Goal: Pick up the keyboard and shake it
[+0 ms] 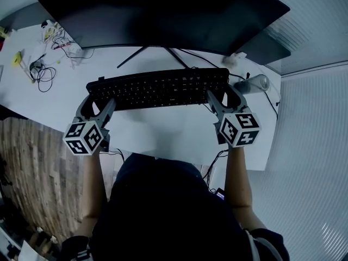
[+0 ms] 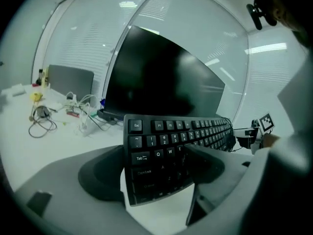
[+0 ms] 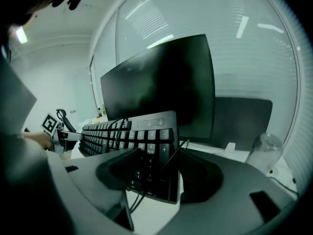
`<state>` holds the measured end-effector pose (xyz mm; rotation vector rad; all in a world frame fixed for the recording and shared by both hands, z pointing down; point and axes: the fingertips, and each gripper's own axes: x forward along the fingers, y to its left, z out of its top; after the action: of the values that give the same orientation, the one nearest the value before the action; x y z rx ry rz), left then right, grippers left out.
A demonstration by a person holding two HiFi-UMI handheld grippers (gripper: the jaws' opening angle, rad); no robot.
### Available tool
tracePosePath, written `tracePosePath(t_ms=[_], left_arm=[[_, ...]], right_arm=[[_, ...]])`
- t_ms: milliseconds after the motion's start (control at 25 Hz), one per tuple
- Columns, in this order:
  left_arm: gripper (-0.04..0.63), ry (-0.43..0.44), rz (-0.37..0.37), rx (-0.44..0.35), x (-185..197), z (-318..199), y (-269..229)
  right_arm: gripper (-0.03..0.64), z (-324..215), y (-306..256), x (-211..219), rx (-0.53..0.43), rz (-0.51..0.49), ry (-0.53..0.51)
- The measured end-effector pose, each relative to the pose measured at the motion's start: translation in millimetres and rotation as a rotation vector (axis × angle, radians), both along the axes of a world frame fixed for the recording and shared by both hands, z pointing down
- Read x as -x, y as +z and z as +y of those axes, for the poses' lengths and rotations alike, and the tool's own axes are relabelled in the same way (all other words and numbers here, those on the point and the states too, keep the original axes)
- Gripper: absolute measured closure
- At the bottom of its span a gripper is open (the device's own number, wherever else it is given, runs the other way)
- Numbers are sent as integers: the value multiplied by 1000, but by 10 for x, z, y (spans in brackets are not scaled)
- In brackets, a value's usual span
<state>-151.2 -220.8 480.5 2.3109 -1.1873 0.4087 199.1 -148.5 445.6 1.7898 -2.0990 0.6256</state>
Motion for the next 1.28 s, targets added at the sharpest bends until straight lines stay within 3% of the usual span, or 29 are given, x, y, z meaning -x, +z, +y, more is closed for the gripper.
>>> tracePosePath(t_ms=[200,480,680,1080,1200,1280], left_arm=[[229,-15,-136,-97,23,16,-403],[227,-16,-226,-179,-28,86,-812],[227,5,-244,-221,-147,125,-1020],[227,35,-291,-244,-234,126,-1100],[227,23,-248,-206,-210,91,-964],[227,9,-175,-159,-194,64,-794]], right_arm=[[337,-41,409,20,69,-224,-5],[337,-56,865,140,157,-464,-30],[337,4,1149,218,208,-602,-34],[337,21,1320,289,251,-694,-34],[337,57,1306,207,255,-636,-15],[337,99,1305,127,266,-586,5]])
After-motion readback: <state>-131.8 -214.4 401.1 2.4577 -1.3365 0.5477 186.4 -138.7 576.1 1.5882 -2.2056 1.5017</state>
